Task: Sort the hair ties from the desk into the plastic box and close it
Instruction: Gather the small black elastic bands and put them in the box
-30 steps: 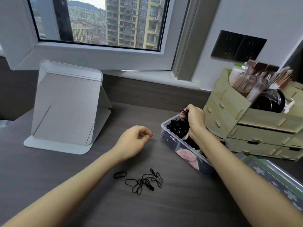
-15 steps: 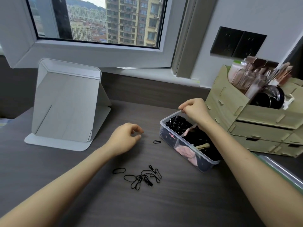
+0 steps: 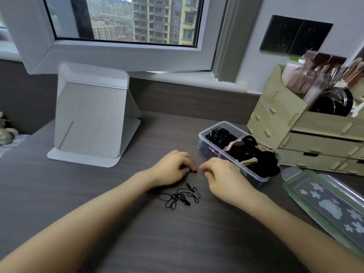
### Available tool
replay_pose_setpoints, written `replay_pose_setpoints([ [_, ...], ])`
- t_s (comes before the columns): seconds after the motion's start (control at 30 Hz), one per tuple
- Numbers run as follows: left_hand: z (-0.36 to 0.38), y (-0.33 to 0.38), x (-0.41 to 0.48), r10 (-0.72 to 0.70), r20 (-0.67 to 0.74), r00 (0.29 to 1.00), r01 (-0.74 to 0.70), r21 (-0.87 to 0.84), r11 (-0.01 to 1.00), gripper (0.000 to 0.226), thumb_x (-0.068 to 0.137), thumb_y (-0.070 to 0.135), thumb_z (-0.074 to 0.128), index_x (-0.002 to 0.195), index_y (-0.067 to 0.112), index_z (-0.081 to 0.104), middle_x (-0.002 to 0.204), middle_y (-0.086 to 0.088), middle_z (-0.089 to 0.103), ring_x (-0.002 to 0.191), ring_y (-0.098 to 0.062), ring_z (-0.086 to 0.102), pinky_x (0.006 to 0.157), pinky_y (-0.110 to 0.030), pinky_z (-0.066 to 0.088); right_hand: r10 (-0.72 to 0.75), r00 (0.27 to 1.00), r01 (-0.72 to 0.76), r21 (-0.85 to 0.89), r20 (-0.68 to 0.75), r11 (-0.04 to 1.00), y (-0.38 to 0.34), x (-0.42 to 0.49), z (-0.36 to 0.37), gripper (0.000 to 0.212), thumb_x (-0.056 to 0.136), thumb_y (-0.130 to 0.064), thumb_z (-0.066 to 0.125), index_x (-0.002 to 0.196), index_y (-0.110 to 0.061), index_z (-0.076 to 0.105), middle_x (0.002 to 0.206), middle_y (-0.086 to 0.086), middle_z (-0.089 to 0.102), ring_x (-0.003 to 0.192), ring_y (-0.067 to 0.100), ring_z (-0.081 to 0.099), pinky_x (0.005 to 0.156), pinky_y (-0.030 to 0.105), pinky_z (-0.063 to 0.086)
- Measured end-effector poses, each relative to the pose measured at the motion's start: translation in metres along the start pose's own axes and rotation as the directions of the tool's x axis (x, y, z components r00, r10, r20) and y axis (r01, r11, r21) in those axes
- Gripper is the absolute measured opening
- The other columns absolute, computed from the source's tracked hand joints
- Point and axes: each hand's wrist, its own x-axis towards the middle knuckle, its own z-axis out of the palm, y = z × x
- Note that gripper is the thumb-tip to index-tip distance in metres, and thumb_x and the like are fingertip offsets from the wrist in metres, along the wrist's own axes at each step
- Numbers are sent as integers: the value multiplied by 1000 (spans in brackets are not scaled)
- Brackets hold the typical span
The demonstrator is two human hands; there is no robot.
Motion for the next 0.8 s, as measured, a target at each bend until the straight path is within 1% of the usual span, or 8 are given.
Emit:
replay_pose_setpoints([
  [0.1,-13,1,-28,32,95,995,-26,-64,998,27,84,-2,52,97,12,72,113,1,66,102,-9,53,88,-3,31,-13,996,16,-37,87,999,-2,-1,11,31,90,-17,46,119,-18,59,122,0,54,113,22,52,93,32,41],
  [0.2,-27,-3,-52,-75,32,997,78,-119,990,30,85,-2,51,102,13,70,116,-3,62,109,-14,55,95,-15,40,-113,955,111,22,275,994,-2,1,13,46,88,-36,55,129,-18,48,124,1,45,113,18,48,97,30,39],
  [0.27,-33,-11,-66,-199,-76,977,201,25,979,25,87,16,56,111,18,65,117,-5,56,112,-21,52,97,-25,41,-132,915,131,30,381,991,-2,0,10,73,76,-55,63,135,-19,40,125,-2,40,112,15,46,96,28,39],
  [0.37,-35,-17,-83,-348,-36,937,349,194,917,43,79,48,61,114,24,60,106,-1,50,101,-20,51,85,-26,40,-117,906,130,-3,407,992,-10,-2,12,90,63,-61,71,135,-18,38,125,1,40,114,20,48,96,35,43],
  [0.47,-31,-9,-89,-353,35,935,344,151,927,54,67,55,70,110,23,60,102,2,49,92,-15,54,82,-25,44,-115,931,111,30,348,993,-21,-1,20,75,65,-54,74,122,-13,46,119,6,45,111,25,50,95,40,44],
  [0.57,-23,2,-87,-308,54,950,301,110,947,62,60,51,77,111,20,60,104,1,52,91,-14,56,85,-25,47,-147,936,130,72,319,989,-30,2,24,53,74,-44,71,113,-14,50,114,6,48,106,26,51,88,33,42],
  [0.67,-14,10,-85,-279,-3,960,278,115,954,57,62,47,77,109,18,61,102,0,53,89,-15,57,83,-26,48,-207,928,202,50,309,978,-32,4,24,32,83,-34,63,109,-18,53,109,5,50,103,25,51,77,27,34],
  [0.8,-9,14,-83,-263,-66,963,269,114,956,45,68,40,75,104,15,64,102,-4,57,91,-19,58,82,-27,47,-259,933,257,40,249,966,-30,4,27,18,88,-24,58,103,-15,57,94,-1,47,98,23,50,70,23,25],
])
